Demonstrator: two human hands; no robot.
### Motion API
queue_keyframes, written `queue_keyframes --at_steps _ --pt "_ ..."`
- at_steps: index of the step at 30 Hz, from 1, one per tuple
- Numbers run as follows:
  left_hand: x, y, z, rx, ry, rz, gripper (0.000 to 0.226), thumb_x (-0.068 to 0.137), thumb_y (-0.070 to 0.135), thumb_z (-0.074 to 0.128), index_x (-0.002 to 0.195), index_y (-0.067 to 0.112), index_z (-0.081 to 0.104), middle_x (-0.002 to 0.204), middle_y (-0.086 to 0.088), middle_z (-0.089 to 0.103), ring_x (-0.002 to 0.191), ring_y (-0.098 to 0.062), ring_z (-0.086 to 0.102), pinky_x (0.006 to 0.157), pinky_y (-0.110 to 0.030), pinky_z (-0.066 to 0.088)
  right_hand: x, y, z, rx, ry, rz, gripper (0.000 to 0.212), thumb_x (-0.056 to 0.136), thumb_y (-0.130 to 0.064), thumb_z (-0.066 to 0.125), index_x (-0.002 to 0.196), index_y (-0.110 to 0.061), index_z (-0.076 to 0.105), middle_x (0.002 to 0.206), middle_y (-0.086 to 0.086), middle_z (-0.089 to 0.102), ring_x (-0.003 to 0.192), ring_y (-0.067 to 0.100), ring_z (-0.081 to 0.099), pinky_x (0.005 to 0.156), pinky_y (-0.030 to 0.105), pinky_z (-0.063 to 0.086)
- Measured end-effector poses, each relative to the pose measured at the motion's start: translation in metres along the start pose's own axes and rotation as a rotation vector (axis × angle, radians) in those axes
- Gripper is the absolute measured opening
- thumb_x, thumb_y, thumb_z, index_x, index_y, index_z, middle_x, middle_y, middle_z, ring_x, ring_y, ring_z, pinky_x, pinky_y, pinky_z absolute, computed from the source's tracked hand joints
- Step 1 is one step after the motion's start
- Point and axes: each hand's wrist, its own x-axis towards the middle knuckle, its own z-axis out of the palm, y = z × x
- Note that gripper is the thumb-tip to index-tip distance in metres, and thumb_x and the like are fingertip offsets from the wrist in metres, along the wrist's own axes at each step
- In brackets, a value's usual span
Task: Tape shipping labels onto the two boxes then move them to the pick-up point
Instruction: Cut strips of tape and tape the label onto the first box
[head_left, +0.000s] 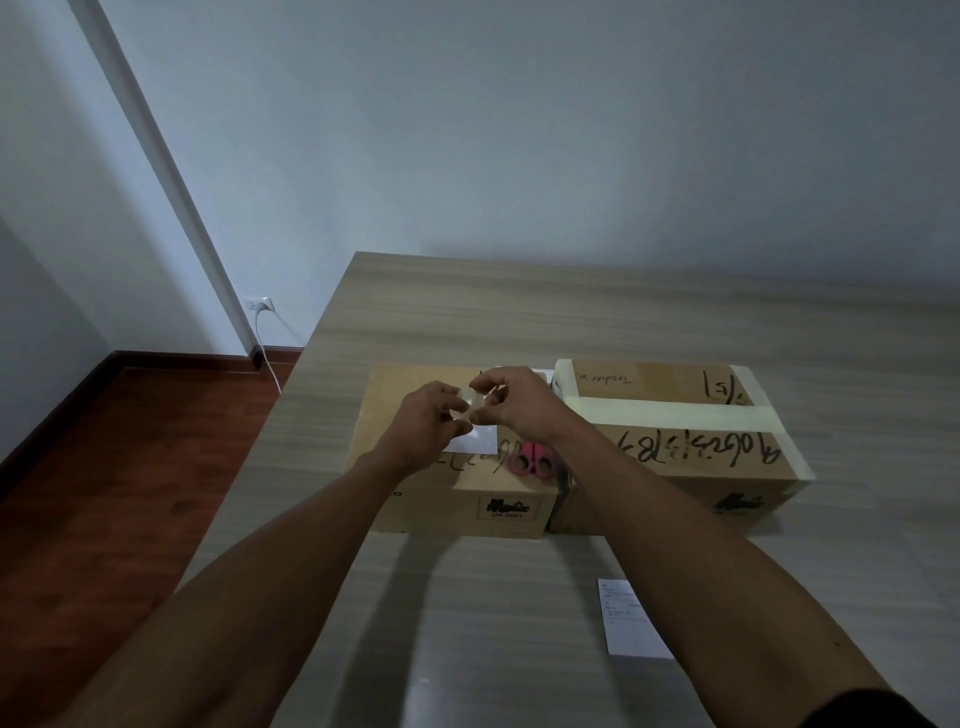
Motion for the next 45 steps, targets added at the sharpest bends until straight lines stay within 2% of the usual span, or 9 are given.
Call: queue_keyframes --at_steps 3,8,14,18,21,26,32,37,45 --pt "0.001 -0.001 -0.002 -0.043 -0.01 -0.02 0.03 0.087 0.009 0.08 0.114 0.0 0.074 0.129 -0.011 0.064 0.101 -0.017 0.064 0.084 -0.013 0.049 -0.002 0.0 -0.001 0.063 0.037 -0.02 0.041 0.081 -0.006 0.085 0.118 -0.015 0.071 0.115 -0.001 0.068 0.086 0.011 0.065 0.084 0.03 0.059" --pt "0.003 -0.001 -0.002 -0.074 -0.017 -0.011 0.022 0.086 0.009 0.079 0.107 0.002 0.075 0.116 -0.008 0.067 0.101 -0.019 0.066 0.095 -0.036 0.056 -0.004 -0.003 -0.002 0.082 0.032 -0.08 0.046 0.078 0.001 0.085 0.116 -0.015 0.064 0.112 0.007 0.064 0.074 0.007 0.057 0.071 0.021 0.055" --pt "0.004 -0.002 0.0 -0.055 -0.002 -0.029 0.025 0.086 0.009 0.079 0.109 0.0 0.074 0.123 -0.012 0.066 0.106 -0.021 0.066 0.096 -0.035 0.056 -0.003 -0.003 0.0 0.089 0.028 -0.062 0.05 0.079 0.0 0.085 0.119 -0.018 0.061 0.109 0.006 0.061 0.071 0.01 0.056 0.069 0.023 0.054" --pt "0.002 -0.001 -0.004 -0.048 0.023 -0.02 0.024 0.087 0.011 0.079 0.11 0.006 0.074 0.124 -0.005 0.066 0.1 -0.019 0.066 0.091 -0.038 0.057 0.001 0.001 -0.005 0.207 0.054 0.039 0.044 0.082 -0.01 0.085 0.121 -0.012 0.063 0.109 0.005 0.061 0.085 0.018 0.069 0.082 0.032 0.06" --pt "0.003 0.001 -0.008 -0.027 0.032 0.012 0.021 0.086 0.01 0.079 0.107 0.011 0.074 0.121 0.002 0.066 0.089 -0.017 0.065 0.08 -0.026 0.053 0.002 0.002 -0.008 0.32 0.085 0.085 0.02 0.094 -0.006 0.072 0.112 0.003 0.068 0.111 0.022 0.069 0.093 0.032 0.075 0.086 0.036 0.063" --pt "0.002 0.004 -0.008 -0.032 0.044 0.066 0.019 0.085 0.005 0.08 0.103 0.005 0.074 0.13 0.003 0.064 0.093 -0.007 0.062 0.077 -0.003 0.043 0.0 0.003 -0.012 0.329 0.086 0.056 0.012 0.093 0.0 0.072 0.099 0.01 0.07 0.099 0.028 0.072 0.084 0.03 0.074 0.082 0.031 0.063" --pt "0.001 0.004 -0.005 -0.132 0.05 0.056 0.021 0.082 -0.003 0.079 0.102 0.001 0.077 0.129 0.003 0.065 0.111 -0.007 0.062 0.089 -0.003 0.044 -0.005 0.002 -0.017 0.324 0.077 0.05 0.012 0.091 0.003 0.073 0.098 0.012 0.069 0.098 0.029 0.072 0.082 0.028 0.073 0.081 0.031 0.064" --pt "-0.002 0.009 -0.004 -0.186 0.02 0.088 0.022 0.081 -0.002 0.079 0.102 0.006 0.079 0.13 0.008 0.068 0.111 -0.01 0.067 0.095 -0.025 0.054 -0.008 0.0 -0.023 0.327 0.055 0.062 0.007 0.092 0.001 0.072 0.093 0.008 0.071 0.089 0.022 0.073 0.077 0.023 0.073 0.075 0.026 0.062" --pt "-0.005 0.017 -0.004 -0.213 0.007 0.127 0.025 0.079 -0.001 0.081 0.101 0.011 0.081 0.126 0.013 0.068 0.098 0.003 0.067 0.083 -0.014 0.051 -0.013 -0.002 -0.032 0.379 0.018 0.075 0.007 0.091 0.004 0.072 0.094 0.008 0.068 0.087 0.023 0.073 0.076 0.023 0.074 0.072 0.027 0.061"
